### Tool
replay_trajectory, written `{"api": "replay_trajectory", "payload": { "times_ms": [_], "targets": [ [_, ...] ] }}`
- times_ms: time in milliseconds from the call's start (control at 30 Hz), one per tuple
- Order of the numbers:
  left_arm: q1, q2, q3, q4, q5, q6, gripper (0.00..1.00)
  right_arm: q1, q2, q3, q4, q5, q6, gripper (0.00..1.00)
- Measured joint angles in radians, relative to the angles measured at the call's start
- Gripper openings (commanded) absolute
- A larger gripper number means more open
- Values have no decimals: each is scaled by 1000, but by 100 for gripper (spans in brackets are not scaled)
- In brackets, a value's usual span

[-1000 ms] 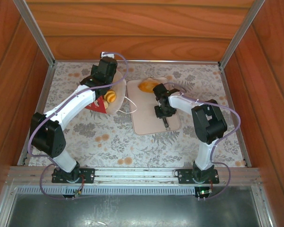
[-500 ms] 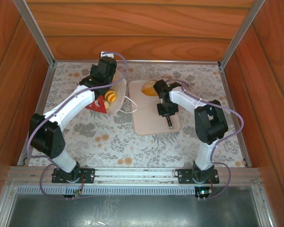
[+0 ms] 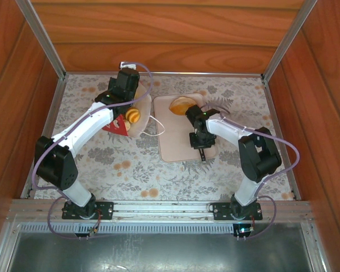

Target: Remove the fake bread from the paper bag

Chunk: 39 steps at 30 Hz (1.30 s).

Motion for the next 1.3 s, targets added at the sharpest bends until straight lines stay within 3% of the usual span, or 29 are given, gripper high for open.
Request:
{"api": "replay_trajectory", "payload": {
  "times_ms": [400,667,767,967,1233,1267,1300],
  "targets": [
    [0,-17,-6,-1,3,0,0,20,-18,-135,198,36,80,71],
    [0,-18,-6,-1,18,0,0,20,-29,-170,303,63,114,81],
    [0,-22,-6,-3,19,0,0,21,-29,-179,335,69,124,80],
    [0,-42,-6,-7,20,0,0,27,-29,-190,375,90,146,66],
    [0,-50,-21,2,19,-3,0,34,-46,-211,387,124,167,19],
    [0,-51,-22,2,19,-4,0,33,-50,-212,377,129,164,2],
    [0,-52,-22,2,19,-4,0,34,-54,-212,365,130,165,0]
  ]
}}
